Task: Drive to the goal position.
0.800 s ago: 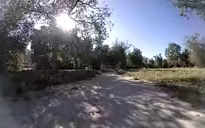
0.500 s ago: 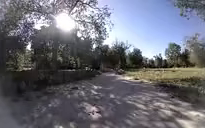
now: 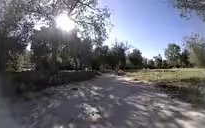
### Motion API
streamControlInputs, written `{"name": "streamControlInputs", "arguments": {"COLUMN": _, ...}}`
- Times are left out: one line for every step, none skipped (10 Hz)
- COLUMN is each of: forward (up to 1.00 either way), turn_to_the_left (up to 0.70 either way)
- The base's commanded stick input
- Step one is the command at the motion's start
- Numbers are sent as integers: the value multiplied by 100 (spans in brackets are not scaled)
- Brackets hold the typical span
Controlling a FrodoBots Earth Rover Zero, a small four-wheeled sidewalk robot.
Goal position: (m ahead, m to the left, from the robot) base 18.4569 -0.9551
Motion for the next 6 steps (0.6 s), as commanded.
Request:
{"name": "streamControlInputs", "arguments": {"forward": 85, "turn_to_the_left": 0}}
{"name": "streamControlInputs", "arguments": {"forward": 85, "turn_to_the_left": 0}}
{"name": "streamControlInputs", "arguments": {"forward": 85, "turn_to_the_left": 0}}
{"name": "streamControlInputs", "arguments": {"forward": 85, "turn_to_the_left": 0}}
{"name": "streamControlInputs", "arguments": {"forward": 85, "turn_to_the_left": 0}}
{"name": "streamControlInputs", "arguments": {"forward": 85, "turn_to_the_left": 0}}
